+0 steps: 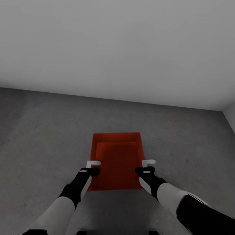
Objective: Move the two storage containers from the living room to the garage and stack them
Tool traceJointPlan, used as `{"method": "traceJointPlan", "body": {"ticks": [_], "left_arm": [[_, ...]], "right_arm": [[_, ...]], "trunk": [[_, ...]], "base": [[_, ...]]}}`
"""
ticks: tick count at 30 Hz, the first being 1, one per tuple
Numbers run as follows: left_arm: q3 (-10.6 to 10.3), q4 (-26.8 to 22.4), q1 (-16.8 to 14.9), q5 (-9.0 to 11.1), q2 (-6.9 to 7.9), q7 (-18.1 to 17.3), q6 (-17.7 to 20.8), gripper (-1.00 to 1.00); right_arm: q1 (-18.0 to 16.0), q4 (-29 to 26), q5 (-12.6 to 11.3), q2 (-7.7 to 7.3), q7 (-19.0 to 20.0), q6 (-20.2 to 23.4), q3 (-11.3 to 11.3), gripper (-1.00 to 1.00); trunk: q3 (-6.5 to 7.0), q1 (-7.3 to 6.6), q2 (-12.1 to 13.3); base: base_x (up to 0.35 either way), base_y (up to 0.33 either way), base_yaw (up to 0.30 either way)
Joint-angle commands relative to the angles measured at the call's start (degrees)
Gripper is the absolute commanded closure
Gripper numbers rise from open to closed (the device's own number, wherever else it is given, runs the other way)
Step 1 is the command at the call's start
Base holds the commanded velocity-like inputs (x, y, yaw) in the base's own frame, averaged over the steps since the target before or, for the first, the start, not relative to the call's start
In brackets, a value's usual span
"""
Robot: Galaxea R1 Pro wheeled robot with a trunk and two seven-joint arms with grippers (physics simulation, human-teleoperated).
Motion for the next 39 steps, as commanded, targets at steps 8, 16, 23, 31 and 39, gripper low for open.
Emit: {"method": "traceJointPlan", "body": {"ticks": [8, 16, 23, 31, 39], "left_arm": [[0.07, -0.21, -0.02, -0.40, -0.01, -0.21, 0.31, -1.00], [0.07, -0.33, -0.03, -0.38, -0.05, -0.20, 0.31, -1.00], [0.07, -0.43, -0.02, -0.31, -0.05, -0.19, 0.31, -1.00], [0.07, -0.40, -0.01, -0.29, -0.09, -0.18, 0.39, -1.00], [0.07, -0.36, -0.02, -0.29, -0.10, -0.18, 0.40, -1.00]], "right_arm": [[-0.03, -0.08, -0.38, -0.02, -0.22, 0.17, 0.50, -1.00], [-0.03, -0.08, -0.38, -0.06, -0.27, 0.17, 0.49, -1.00], [-0.03, -0.08, -0.38, -0.11, -0.32, 0.17, 0.46, -1.00], [-0.03, -0.08, -0.38, -0.27, -0.47, 0.17, 0.48, -1.00], [-0.03, -0.08, -0.38, -0.29, -0.48, 0.17, 0.48, -1.00]], "trunk": [[-0.03, 0.00, -0.02], [-0.03, 0.00, -0.02], [-0.03, 0.00, -0.02], [0.87, -1.10, 1.99], [2.30, -2.86, 5.20]], "base": [[0.000, 0.000, 0.000], [0.000, 0.000, 0.000], [0.000, 0.000, 0.000], [0.000, 0.000, 0.000], [0.000, 0.000, 0.000]]}}
